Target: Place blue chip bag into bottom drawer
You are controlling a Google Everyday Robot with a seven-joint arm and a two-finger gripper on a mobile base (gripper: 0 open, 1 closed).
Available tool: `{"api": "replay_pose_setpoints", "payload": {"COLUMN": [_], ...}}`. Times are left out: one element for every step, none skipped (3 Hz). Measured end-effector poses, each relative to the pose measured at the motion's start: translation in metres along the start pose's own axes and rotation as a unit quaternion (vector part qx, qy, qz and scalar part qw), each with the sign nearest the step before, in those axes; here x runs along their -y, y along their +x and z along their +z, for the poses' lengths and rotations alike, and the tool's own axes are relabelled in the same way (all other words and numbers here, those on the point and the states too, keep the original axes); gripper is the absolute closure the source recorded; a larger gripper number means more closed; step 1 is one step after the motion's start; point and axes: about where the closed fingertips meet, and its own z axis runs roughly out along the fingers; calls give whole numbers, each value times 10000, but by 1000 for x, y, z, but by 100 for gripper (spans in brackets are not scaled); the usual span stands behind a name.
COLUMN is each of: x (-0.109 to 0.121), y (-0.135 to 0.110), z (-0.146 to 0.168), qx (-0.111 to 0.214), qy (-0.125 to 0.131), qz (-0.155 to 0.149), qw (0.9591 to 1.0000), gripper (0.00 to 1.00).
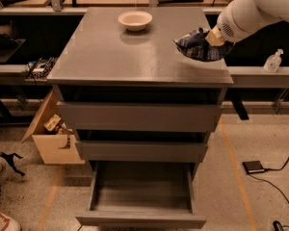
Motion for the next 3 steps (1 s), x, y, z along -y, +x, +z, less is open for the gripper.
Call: {"api": "replay_pose_setpoints", "payload": {"x": [-59,-101,-135], "y": [37,71,124], "z": [-51,-82,-79], "qx": [154,120,-188], "qy": [-760,-1335,-1665], "qz": [-237,-341,-125], "qw": [9967,9904,9858], "gripper": [100,100,100]}}
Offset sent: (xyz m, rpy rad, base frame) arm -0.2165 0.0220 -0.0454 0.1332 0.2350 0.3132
